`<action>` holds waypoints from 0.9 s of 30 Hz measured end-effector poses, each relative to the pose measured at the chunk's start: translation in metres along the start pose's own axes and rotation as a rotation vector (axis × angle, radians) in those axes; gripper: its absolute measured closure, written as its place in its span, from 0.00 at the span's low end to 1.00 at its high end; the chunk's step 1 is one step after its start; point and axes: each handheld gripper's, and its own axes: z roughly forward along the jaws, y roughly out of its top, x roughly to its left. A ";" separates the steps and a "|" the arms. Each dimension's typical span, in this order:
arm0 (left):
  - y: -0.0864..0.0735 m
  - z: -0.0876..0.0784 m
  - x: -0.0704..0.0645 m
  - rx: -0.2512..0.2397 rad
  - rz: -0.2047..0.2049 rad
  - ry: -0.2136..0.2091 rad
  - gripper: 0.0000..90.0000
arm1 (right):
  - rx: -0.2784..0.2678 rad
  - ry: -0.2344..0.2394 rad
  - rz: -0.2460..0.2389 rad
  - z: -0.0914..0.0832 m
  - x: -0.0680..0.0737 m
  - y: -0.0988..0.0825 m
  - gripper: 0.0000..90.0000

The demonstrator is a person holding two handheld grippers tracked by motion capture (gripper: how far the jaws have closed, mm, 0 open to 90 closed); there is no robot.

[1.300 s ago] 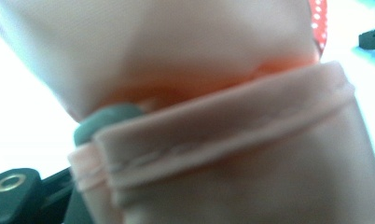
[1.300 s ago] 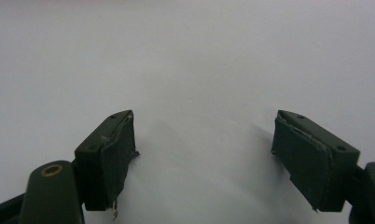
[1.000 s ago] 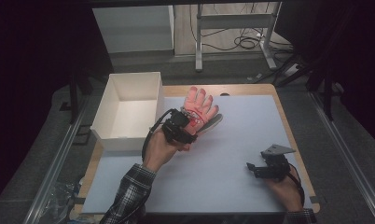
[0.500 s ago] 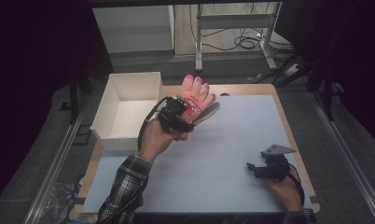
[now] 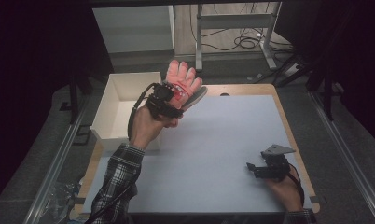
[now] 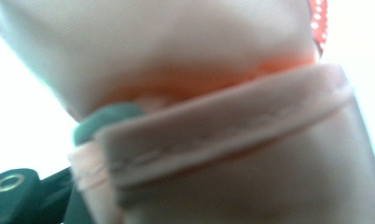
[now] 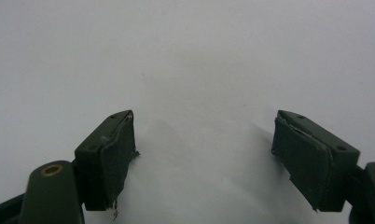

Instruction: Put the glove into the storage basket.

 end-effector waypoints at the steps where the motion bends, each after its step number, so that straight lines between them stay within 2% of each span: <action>1: 0.000 -0.002 0.003 -0.001 -0.007 0.005 0.54 | 0.000 0.000 0.000 0.000 0.000 0.000 0.24; 7: -0.005 -0.014 0.024 -0.019 -0.060 0.044 0.54 | 0.000 0.000 -0.001 0.000 0.000 0.000 0.24; 14: -0.017 -0.026 0.045 -0.043 -0.114 0.095 0.54 | 0.000 -0.001 0.000 0.000 0.000 0.000 0.24; 20: -0.034 -0.029 0.063 -0.048 -0.171 0.133 0.54 | 0.000 -0.001 0.001 0.000 0.000 0.000 0.24; 27: -0.055 -0.025 0.082 -0.038 -0.231 0.170 0.53 | 0.000 0.000 0.001 0.000 0.000 0.000 0.24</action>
